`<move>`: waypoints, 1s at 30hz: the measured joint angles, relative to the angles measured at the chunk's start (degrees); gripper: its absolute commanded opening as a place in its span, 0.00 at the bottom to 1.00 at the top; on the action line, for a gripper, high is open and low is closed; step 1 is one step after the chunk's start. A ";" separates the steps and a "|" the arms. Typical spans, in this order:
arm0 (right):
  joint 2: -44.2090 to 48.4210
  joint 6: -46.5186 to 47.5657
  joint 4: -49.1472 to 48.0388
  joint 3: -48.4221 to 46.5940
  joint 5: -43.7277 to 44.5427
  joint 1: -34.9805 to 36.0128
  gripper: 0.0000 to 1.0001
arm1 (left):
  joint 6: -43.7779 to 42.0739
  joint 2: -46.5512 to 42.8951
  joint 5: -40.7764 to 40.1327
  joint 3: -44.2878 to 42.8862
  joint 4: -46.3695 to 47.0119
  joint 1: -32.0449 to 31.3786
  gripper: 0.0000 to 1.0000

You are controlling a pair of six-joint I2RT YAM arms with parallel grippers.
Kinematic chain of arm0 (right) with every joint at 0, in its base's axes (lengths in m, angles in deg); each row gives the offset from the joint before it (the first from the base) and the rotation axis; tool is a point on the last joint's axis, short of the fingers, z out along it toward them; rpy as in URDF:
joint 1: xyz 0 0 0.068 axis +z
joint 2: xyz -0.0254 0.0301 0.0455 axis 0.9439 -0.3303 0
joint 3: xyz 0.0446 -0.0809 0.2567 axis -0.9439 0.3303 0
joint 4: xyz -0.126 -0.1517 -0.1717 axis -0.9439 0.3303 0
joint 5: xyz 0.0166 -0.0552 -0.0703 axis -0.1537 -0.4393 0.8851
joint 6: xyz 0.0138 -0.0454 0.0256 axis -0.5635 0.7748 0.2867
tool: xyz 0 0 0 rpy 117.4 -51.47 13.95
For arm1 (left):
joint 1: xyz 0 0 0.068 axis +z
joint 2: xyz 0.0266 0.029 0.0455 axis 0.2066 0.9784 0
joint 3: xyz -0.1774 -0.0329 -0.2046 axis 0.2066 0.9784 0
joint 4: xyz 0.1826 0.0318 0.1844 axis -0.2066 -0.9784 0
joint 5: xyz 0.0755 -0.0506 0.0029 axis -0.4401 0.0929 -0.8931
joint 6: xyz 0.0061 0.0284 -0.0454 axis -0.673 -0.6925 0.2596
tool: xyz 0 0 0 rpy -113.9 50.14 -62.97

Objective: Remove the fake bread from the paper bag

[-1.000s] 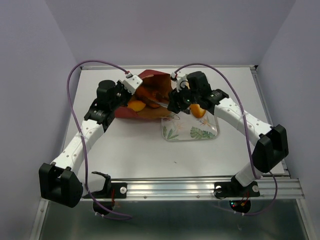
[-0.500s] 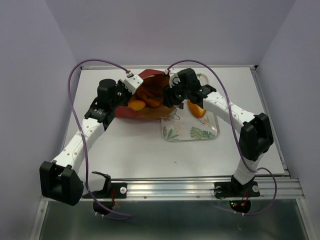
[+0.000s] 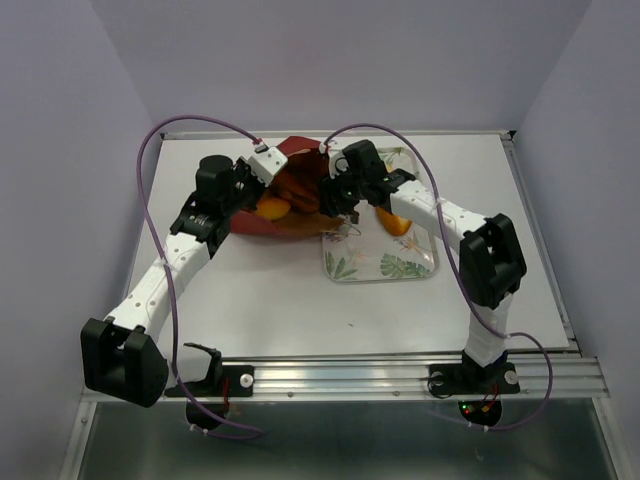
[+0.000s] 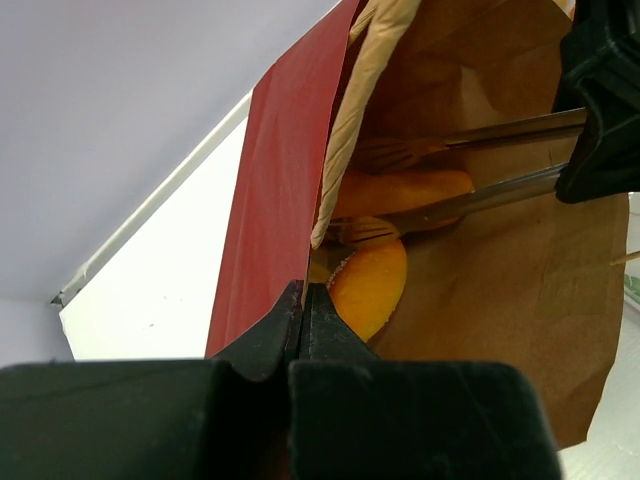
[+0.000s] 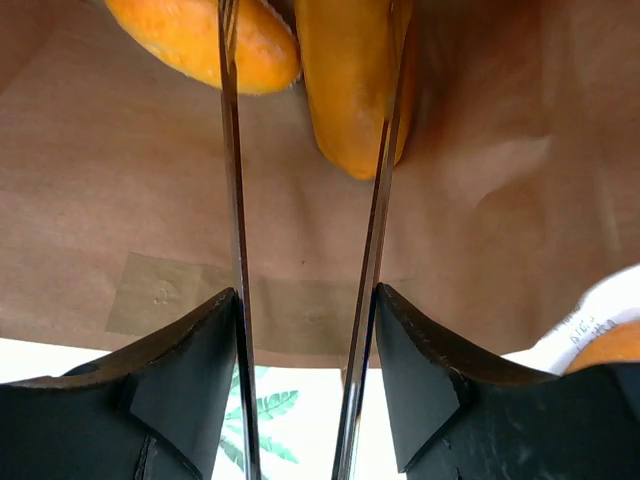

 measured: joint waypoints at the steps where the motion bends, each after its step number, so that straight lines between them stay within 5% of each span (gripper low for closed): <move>1: -0.48 -0.02 0.02 -0.22 0.02 0.04 0.60 | 0.00 0.00 -0.02 0.00 -0.02 0.00 0.00; 30: -3.26 -1.27 4.11 -6.05 7.74 1.81 0.59 | -2.05 -1.20 2.19 1.33 -1.07 0.00 0.00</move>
